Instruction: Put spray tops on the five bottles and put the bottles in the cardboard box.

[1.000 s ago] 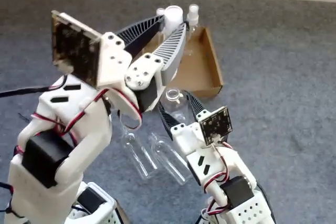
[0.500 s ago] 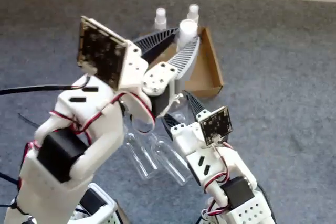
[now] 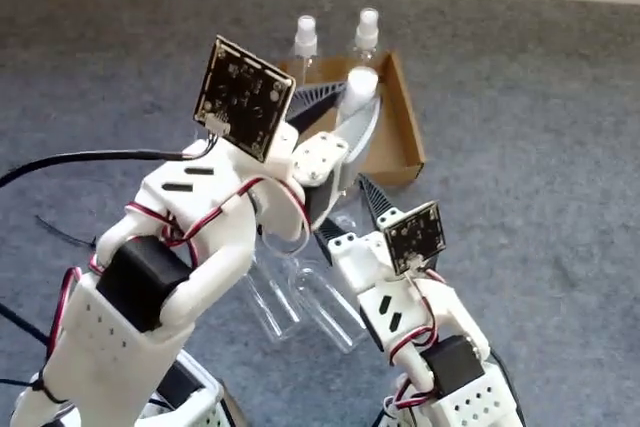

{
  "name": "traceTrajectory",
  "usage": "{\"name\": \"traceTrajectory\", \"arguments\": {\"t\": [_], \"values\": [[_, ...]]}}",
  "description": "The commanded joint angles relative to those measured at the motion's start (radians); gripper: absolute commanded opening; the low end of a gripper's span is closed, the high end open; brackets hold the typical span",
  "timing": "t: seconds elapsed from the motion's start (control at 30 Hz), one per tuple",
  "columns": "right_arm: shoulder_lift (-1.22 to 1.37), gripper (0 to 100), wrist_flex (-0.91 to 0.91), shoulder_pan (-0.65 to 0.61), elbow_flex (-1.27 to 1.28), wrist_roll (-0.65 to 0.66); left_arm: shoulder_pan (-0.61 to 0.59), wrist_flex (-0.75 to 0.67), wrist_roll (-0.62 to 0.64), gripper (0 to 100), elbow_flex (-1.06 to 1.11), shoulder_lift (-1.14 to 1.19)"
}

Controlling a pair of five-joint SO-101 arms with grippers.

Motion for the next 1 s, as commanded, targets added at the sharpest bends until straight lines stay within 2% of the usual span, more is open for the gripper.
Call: {"name": "traceTrajectory", "arguments": {"t": [0.0,0.13,0.23,0.43,0.8,0.97], "values": [[-0.015,0.4,-0.002,0.07,-0.015,-0.106,0.012,0.144,-0.018,1,0.015,-0.067],[-0.015,0.4,-0.002,0.077,-0.012,-0.127,0.013,0.173,-0.176,1,0.101,-0.117],[-0.015,0.4,-0.002,0.077,-0.012,-0.129,0.013,0.141,-0.224,1,0.177,-0.125],[-0.015,0.4,-0.002,0.077,-0.012,-0.129,0.021,0.074,-0.222,14,0.234,-0.125],[-0.015,0.4,-0.002,0.077,-0.012,-0.129,0.012,0.071,-0.224,14,0.111,-0.124],[-0.015,0.4,-0.002,0.077,-0.012,-0.129,-0.059,-0.041,-0.224,14,0.114,-0.105]]}}
